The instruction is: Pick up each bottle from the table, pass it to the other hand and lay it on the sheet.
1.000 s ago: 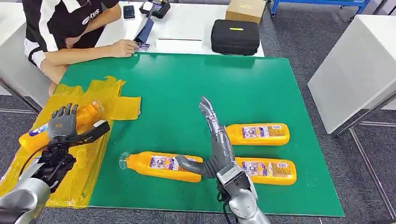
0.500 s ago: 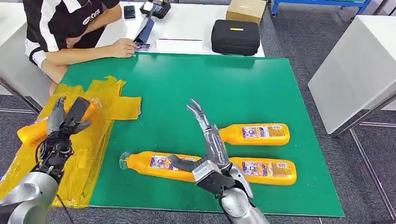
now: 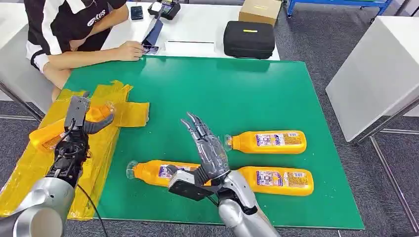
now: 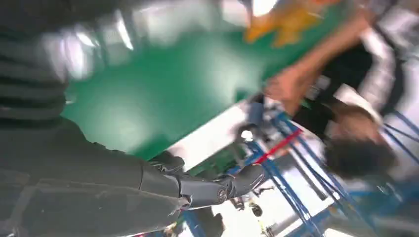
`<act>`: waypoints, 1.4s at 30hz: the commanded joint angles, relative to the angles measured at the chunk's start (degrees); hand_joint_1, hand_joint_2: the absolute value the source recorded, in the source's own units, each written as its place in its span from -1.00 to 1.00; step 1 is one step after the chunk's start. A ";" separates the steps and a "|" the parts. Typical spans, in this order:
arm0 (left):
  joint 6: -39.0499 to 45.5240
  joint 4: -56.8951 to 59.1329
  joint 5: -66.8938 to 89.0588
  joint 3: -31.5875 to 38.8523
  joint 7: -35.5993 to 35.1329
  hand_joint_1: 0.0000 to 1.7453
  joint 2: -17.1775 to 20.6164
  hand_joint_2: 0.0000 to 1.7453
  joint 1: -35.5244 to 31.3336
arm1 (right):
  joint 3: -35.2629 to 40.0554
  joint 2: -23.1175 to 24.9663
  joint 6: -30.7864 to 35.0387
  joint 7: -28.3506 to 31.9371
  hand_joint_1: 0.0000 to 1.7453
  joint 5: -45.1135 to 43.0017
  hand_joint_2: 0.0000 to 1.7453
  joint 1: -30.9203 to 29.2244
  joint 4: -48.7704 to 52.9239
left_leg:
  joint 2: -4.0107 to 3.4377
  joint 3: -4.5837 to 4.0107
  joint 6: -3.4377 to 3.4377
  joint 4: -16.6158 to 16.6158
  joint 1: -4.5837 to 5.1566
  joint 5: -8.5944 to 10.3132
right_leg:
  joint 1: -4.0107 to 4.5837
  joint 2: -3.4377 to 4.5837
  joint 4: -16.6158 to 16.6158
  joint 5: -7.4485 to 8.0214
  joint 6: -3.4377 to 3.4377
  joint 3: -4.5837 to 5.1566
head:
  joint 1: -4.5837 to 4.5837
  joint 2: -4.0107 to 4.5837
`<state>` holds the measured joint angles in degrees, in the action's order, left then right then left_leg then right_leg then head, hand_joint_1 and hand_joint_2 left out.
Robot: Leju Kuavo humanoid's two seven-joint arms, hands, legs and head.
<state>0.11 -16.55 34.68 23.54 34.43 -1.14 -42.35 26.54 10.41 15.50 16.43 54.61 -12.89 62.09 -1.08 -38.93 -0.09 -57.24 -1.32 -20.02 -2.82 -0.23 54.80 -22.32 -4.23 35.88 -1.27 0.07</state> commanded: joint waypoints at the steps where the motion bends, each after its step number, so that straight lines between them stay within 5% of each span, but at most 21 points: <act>1: -3.42 -1.80 -2.97 -0.44 2.93 -1.00 -5.06 1.00 -1.35 | 6.64 3.11 1.64 -7.18 -1.00 9.10 -1.00 -9.84 -27.34 | 0.05 0.18 -0.03 0.02 -0.04 -0.07 | 0.06 -0.01 -0.04 -0.05 0.19 -0.19 | 0.00 0.00; 19: -17.07 -3.95 -17.76 -1.94 4.73 -1.00 -8.36 1.00 0.48 | 9.53 6.02 -4.09 -8.63 -1.00 13.59 -1.00 -13.80 -40.57 | 0.08 0.08 -0.03 0.02 -0.01 -0.05 | 0.03 -0.04 -0.01 -0.06 0.14 -0.11 | 0.00 0.00; 25: -16.92 -5.80 -21.48 -5.13 4.14 -1.00 -9.46 1.00 1.13 | 9.29 5.22 -9.13 -14.20 -1.00 14.36 -1.00 -14.78 -43.95 | 0.13 0.15 -0.03 0.02 -0.02 -0.05 | 0.04 -0.09 -0.03 -0.07 0.16 -0.19 | -0.02 0.00; 26: -16.99 -5.75 -21.89 -5.24 4.06 -1.00 -9.39 1.00 1.29 | 9.04 5.05 -9.15 -14.63 -0.94 14.31 -1.00 -14.95 -44.06 | 0.23 0.35 -0.05 -0.01 -0.04 -0.14 | 0.07 -0.16 0.00 -0.18 0.31 -0.40 | 0.00 0.00; 29: -17.39 -5.66 -23.47 -5.84 3.99 -1.00 -9.11 1.00 2.06 | 8.33 4.75 -10.07 -15.35 0.22 14.18 -1.00 -15.17 -44.36 | 0.18 0.41 -0.05 0.01 -0.03 -0.11 | 0.06 -0.11 -0.04 -0.14 0.29 -0.43 | 0.00 0.00; 30: -17.41 -5.65 -23.85 -5.96 4.00 -1.00 -9.07 1.00 2.24 | 8.25 4.56 -10.52 -15.45 0.82 14.22 -1.00 -15.19 -44.51 | 0.16 0.36 -0.05 0.03 -0.02 -0.07 | 0.05 -0.10 -0.06 -0.10 0.25 -0.37 | -0.02 0.00; 42: -17.28 -6.42 -27.11 -8.73 4.34 -1.00 -9.34 1.00 3.14 | 6.66 3.87 -12.80 -15.35 1.00 13.98 -1.00 -15.41 -45.01 | 0.16 0.50 -0.10 0.08 0.00 0.08 | 0.02 -0.13 -0.13 -0.04 0.27 -0.35 | -0.02 0.00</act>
<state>-17.27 -23.06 8.99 17.92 38.93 -10.54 -38.85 34.93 16.39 5.20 0.87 69.09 -28.53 22.60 -1.07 -38.58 -0.16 -57.24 -1.31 -19.89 -2.83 -0.25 54.75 -22.27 -4.12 35.58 -1.29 0.07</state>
